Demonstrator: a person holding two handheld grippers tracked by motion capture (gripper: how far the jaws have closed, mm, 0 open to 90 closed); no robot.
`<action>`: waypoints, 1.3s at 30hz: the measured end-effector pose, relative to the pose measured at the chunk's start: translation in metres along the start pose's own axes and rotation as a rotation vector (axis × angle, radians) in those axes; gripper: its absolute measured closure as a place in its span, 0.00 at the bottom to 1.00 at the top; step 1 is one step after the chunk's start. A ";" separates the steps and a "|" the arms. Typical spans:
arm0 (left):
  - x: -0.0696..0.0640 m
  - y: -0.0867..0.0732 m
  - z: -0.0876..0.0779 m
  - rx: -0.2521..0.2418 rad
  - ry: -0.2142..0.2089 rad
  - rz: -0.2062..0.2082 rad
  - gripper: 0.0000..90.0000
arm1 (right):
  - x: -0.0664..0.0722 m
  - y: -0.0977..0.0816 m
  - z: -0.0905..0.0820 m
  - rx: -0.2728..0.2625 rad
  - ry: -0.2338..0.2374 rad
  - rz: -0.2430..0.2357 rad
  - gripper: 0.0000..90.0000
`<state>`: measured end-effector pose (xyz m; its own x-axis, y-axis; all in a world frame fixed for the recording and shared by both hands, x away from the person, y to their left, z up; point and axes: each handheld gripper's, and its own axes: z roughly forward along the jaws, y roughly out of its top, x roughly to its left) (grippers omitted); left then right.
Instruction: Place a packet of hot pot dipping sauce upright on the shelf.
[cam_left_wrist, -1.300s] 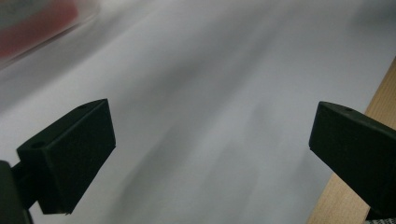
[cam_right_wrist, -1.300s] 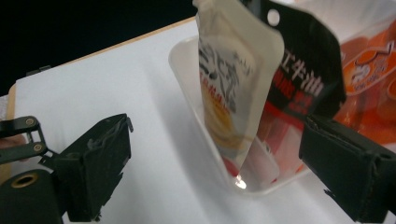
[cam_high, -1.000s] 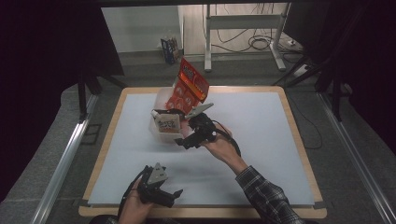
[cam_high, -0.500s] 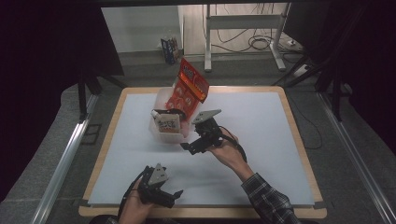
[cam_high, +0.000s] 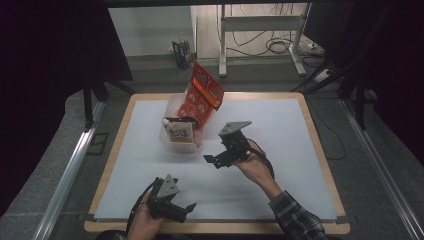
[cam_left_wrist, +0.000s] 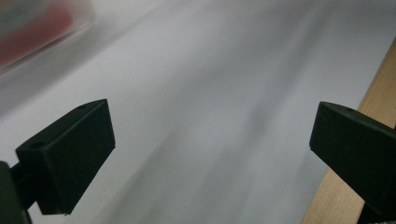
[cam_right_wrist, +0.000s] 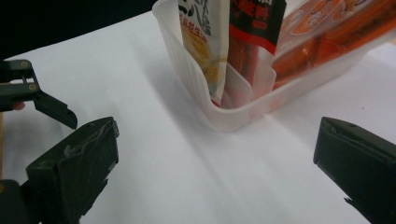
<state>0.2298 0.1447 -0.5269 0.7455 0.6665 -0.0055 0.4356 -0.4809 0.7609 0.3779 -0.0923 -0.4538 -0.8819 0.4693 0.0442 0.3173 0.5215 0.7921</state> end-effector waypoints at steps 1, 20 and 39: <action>0.000 0.000 0.000 0.000 0.000 0.001 0.00 | 0.000 -0.001 -0.001 0.002 -0.002 0.000 0.00; 0.000 -0.001 -0.003 -0.034 0.015 0.033 0.00 | 0.010 -0.022 -0.022 0.027 0.002 0.017 0.00; -0.004 -0.001 0.001 -0.023 -0.001 0.075 0.00 | 0.007 -0.063 -0.046 0.120 -0.036 0.063 0.00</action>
<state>0.2265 0.1418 -0.5279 0.7760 0.6286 0.0514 0.3669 -0.5161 0.7740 0.3357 -0.1548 -0.4752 -0.8464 0.5282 0.0682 0.4131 0.5703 0.7100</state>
